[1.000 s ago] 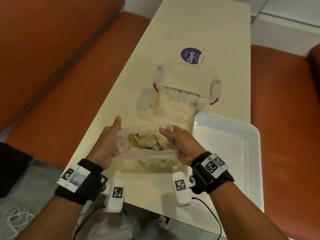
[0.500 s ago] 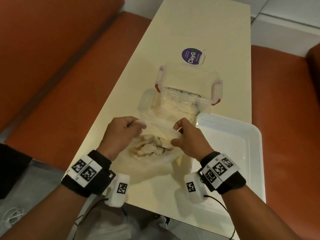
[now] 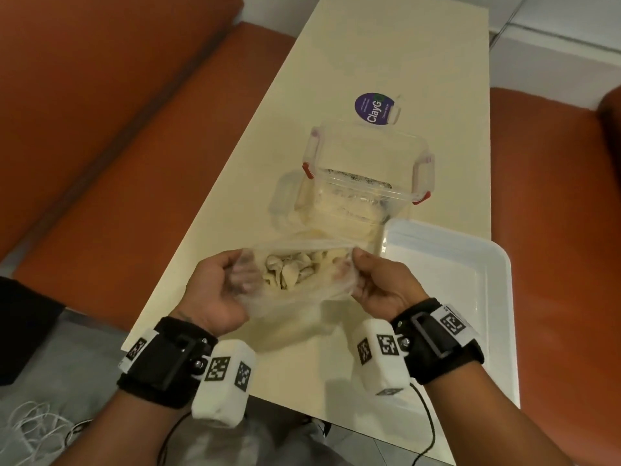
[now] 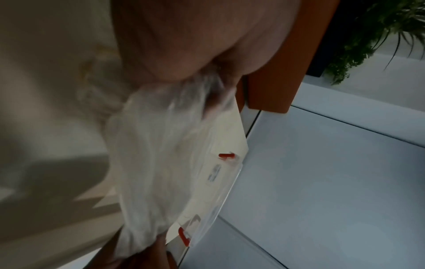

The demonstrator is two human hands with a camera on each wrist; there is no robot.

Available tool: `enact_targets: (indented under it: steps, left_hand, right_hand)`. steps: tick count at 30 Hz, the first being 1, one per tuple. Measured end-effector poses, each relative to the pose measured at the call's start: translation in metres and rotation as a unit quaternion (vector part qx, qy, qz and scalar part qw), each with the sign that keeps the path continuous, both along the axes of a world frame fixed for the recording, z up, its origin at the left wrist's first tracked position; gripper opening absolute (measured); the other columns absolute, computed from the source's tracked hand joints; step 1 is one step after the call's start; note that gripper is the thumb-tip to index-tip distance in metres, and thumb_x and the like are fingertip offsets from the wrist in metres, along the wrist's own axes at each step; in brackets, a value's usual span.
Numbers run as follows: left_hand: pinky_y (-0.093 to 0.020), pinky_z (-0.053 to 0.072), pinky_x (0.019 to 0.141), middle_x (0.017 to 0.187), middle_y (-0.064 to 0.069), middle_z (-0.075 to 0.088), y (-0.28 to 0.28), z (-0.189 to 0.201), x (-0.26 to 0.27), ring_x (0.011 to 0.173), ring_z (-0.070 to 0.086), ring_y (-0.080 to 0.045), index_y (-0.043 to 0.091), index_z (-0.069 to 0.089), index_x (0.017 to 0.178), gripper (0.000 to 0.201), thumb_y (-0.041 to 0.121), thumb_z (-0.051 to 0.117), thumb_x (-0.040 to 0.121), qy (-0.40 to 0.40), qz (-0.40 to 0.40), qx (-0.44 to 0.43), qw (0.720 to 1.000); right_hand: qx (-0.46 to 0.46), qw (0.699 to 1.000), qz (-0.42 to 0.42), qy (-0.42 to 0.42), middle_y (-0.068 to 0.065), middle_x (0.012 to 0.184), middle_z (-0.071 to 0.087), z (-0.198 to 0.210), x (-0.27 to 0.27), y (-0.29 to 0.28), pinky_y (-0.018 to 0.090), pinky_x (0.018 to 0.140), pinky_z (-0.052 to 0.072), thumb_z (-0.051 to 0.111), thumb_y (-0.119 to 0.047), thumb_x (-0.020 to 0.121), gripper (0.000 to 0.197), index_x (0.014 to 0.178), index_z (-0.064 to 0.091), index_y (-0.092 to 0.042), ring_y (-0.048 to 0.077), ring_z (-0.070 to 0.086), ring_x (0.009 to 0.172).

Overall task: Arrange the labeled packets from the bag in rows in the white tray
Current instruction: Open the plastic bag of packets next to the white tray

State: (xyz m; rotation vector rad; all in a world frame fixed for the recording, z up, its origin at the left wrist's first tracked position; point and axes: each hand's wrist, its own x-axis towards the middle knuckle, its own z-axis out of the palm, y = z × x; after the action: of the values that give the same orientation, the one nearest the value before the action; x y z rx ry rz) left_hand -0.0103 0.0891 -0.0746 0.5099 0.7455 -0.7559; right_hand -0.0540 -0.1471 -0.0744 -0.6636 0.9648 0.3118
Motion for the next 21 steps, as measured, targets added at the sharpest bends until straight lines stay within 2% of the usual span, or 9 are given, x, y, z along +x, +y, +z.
enact_targets:
  steps: [2, 4, 6, 7, 10, 14, 18, 19, 21]
  left_hand:
    - [-0.018, 0.026, 0.030, 0.045, 0.008, 0.029, -0.002, -0.008, -0.002, 0.031, 0.027, -0.007, 0.018, 0.044, 0.052, 0.030, 0.015, 0.045, 0.083, -0.001, -0.012, 0.009, 1.000]
    - [-0.016, 0.020, 0.029, 0.045, 0.009, 0.027, -0.005, -0.011, -0.003, 0.029, 0.023, -0.007, 0.019, 0.040, 0.052, 0.029, 0.017, 0.043, 0.081, -0.001, -0.030, 0.047, 0.998]
    - [-0.014, 0.023, 0.033, 0.047, 0.008, 0.028, -0.008, -0.011, -0.004, 0.030, 0.026, -0.007, 0.019, 0.043, 0.056, 0.027, 0.021, 0.041, 0.083, -0.030, -0.089, 0.130, 0.987]
    - [-0.015, 0.029, 0.037, 0.049, 0.007, 0.033, -0.010, -0.009, -0.005, 0.033, 0.031, -0.009, 0.019, 0.048, 0.061, 0.025, 0.023, 0.041, 0.085, -0.051, -0.133, 0.187, 0.972]
    - [-0.028, 0.047, 0.060, 0.081, -0.003, 0.062, -0.011, -0.008, -0.006, 0.066, 0.057, -0.018, 0.017, 0.061, 0.095, 0.018, 0.021, 0.045, 0.091, -0.121, -0.233, 0.358, 0.896]
    - [-0.036, 0.046, 0.085, 0.129, -0.002, 0.052, -0.013, -0.006, 0.004, 0.108, 0.053, -0.018, 0.034, 0.046, 0.127, 0.042, 0.019, 0.060, 0.090, -0.330, -0.263, 0.511, 0.749]
    - [-0.039, 0.044, 0.090, 0.126, 0.006, 0.052, -0.035, -0.008, 0.014, 0.115, 0.047, -0.020, 0.041, 0.045, 0.127, 0.059, 0.050, 0.076, 0.077, -0.548, -0.376, 0.614, 0.426]
    - [-0.038, 0.045, 0.086, 0.122, 0.008, 0.057, -0.041, -0.012, 0.018, 0.112, 0.051, -0.020, 0.040, 0.049, 0.122, 0.053, 0.055, 0.074, 0.078, -0.553, -0.394, 0.621, 0.391]
    - [-0.033, 0.045, 0.073, 0.103, 0.012, 0.067, -0.047, -0.017, 0.025, 0.097, 0.060, -0.017, 0.037, 0.059, 0.104, 0.033, 0.056, 0.071, 0.080, -0.536, -0.394, 0.621, 0.415]
  right_hand:
    - [0.065, 0.997, -0.045, 0.003, 0.016, 0.104, 0.075, -0.008, 0.009, 0.000, 0.029, 0.071, 0.063, 0.062, -0.006, 0.095, 0.017, 0.112, 0.065, -0.004, 0.019, 0.077, 0.085]
    - [0.109, 0.992, -0.063, 0.007, 0.003, 0.123, 0.070, -0.012, 0.014, 0.002, 0.020, 0.096, 0.052, 0.076, -0.002, 0.082, 0.048, 0.127, 0.063, -0.011, 0.008, 0.068, 0.111]
    - [0.087, 0.996, -0.022, -0.015, -0.006, 0.082, 0.070, -0.013, 0.019, 0.004, 0.009, 0.061, 0.049, 0.063, -0.015, 0.095, 0.007, 0.102, 0.064, -0.014, 0.001, 0.064, 0.067]
    - [0.039, 0.999, 0.004, -0.020, -0.007, 0.065, 0.059, -0.013, 0.020, 0.005, 0.011, 0.043, 0.038, 0.053, -0.021, 0.102, 0.015, 0.090, 0.058, -0.016, 0.002, 0.050, 0.048]
    - [-0.097, 0.990, 0.090, -0.051, -0.006, 0.059, 0.047, -0.012, 0.022, 0.008, 0.015, 0.033, 0.023, 0.047, -0.023, 0.104, 0.024, 0.081, 0.051, -0.019, 0.004, 0.031, 0.040]
    - [-0.176, 0.970, 0.146, -0.081, -0.005, 0.059, 0.045, -0.006, 0.022, 0.011, 0.014, 0.034, 0.027, 0.047, -0.020, 0.105, 0.029, 0.077, 0.053, -0.016, 0.001, 0.037, 0.038]
    - [-0.294, 0.922, 0.218, -0.123, -0.003, 0.062, 0.045, -0.001, 0.022, 0.014, 0.016, 0.046, 0.037, 0.048, -0.022, 0.104, 0.028, 0.077, 0.050, -0.016, 0.004, 0.043, 0.046]
    - [-0.342, 0.897, 0.250, -0.127, -0.004, 0.065, 0.049, -0.002, 0.022, 0.013, 0.021, 0.053, 0.040, 0.049, -0.028, 0.103, 0.027, 0.081, 0.054, -0.014, 0.009, 0.046, 0.054]
    - [-0.450, 0.827, 0.314, -0.122, -0.004, 0.081, 0.061, -0.002, 0.020, 0.011, 0.033, 0.070, 0.049, 0.054, -0.042, 0.099, 0.030, 0.097, 0.060, -0.013, 0.017, 0.056, 0.074]
